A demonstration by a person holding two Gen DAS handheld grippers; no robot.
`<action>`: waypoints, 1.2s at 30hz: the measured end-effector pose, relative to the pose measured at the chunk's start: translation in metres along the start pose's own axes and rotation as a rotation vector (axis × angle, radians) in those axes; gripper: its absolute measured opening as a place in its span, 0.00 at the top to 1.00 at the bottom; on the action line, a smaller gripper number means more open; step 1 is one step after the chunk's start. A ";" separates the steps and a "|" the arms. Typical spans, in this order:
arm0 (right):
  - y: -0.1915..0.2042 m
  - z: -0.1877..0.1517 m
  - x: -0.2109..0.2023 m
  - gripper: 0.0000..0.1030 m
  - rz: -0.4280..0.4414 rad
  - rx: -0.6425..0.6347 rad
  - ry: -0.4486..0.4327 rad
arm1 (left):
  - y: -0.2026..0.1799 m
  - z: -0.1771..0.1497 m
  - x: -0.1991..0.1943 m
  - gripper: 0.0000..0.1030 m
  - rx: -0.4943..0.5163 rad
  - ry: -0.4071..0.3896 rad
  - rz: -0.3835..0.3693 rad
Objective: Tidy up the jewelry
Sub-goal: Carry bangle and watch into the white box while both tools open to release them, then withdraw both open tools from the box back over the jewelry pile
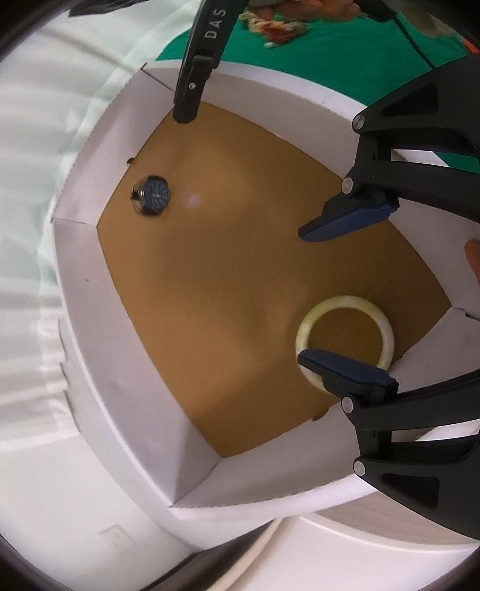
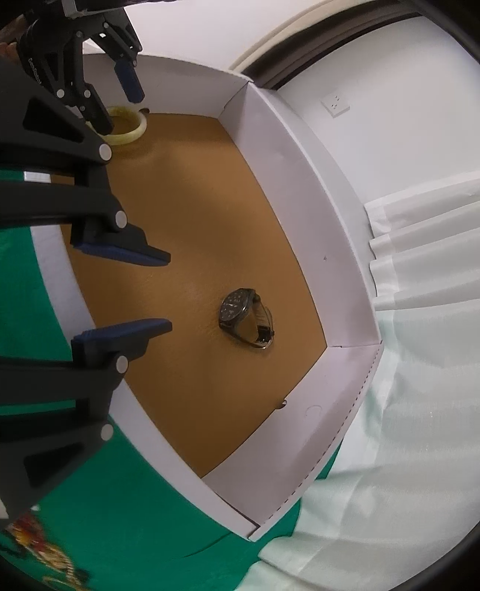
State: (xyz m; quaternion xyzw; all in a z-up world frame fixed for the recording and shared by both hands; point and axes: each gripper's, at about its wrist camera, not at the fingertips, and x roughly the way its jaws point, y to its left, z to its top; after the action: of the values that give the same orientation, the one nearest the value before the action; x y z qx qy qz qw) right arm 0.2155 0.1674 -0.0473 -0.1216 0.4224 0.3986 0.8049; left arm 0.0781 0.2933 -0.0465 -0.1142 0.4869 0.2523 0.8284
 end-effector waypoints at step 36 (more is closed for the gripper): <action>-0.123 -0.336 -0.162 0.19 -0.569 0.380 -0.031 | -0.207 -0.141 -0.024 0.00 0.433 -0.077 -0.305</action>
State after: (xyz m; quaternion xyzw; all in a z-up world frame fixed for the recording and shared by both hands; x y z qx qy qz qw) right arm 0.0583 -0.1786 -0.1452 -0.0764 0.4259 0.0740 0.8985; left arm 0.0723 0.0491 -0.1079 0.0035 0.4750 0.0187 0.8798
